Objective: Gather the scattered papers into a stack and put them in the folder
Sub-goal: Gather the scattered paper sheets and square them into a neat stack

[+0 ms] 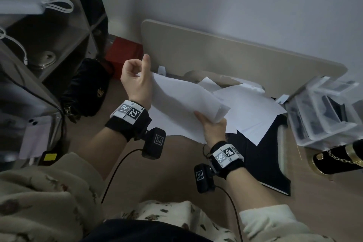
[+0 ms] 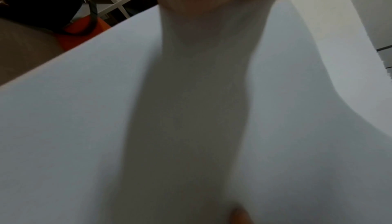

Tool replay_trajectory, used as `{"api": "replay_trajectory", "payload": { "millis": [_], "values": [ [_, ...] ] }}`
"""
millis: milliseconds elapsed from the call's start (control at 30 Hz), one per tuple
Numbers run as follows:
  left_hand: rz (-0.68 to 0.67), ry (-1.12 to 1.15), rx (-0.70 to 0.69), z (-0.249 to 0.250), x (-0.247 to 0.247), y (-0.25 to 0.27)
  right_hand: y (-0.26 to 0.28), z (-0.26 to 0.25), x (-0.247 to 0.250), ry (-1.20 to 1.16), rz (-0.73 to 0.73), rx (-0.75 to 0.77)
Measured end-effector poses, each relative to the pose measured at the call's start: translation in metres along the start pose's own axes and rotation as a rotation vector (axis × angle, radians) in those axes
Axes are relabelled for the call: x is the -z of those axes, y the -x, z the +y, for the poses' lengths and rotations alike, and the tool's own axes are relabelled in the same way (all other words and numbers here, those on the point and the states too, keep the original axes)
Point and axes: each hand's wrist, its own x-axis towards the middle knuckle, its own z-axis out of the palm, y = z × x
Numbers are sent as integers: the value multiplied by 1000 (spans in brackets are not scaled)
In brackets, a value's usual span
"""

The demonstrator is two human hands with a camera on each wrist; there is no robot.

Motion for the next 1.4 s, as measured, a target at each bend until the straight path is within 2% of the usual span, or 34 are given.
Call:
{"api": "replay_trajectory", "payload": {
  "millis": [133, 200, 267, 367, 433, 533, 700, 800, 867, 933, 1000, 1067, 1167, 1267, 1400],
  "values": [
    [-85, 16, -27, -6, 5, 1, -5, 4, 0, -13, 5, 2],
    [-228, -26, -57, -11, 13, -6, -8, 3, 3, -4, -11, 22],
    [-451, -118, -46, -19, 25, -13, -12, 3, 6, 5, -30, 37],
    [-721, -257, 158, -34, 38, -8, -15, 2, 7, -9, -40, 38],
    [-754, -323, 321, -47, 45, -4, -17, 0, 6, -18, -47, 27],
    [-709, -330, 398, -58, 48, 0, -19, 0, 3, -9, -34, 18],
    [-535, -324, 242, -56, 31, 20, -13, -6, -9, -52, 65, 13],
    [-451, -240, 287, -54, 25, 31, -10, -8, -15, -41, 57, 60],
    [-462, -247, 328, -55, 26, 34, -6, -8, -13, -24, 38, 51],
    [-497, -239, 312, -53, 29, 34, -3, -10, -10, -34, 4, 56],
    [-483, -178, 272, -45, 30, 32, -3, -19, -7, -71, 6, 121],
    [-425, -94, 170, -32, 26, 28, -5, -35, -6, -139, 56, 226],
    [-356, -87, 18, -13, 15, 27, -5, -56, -11, -172, 161, 343],
    [-249, -52, 21, -3, 2, 30, -6, -69, -18, -247, 236, 367],
    [-174, -71, 59, -2, -2, 29, -10, -71, -25, -293, 313, 305]
  ]
}}
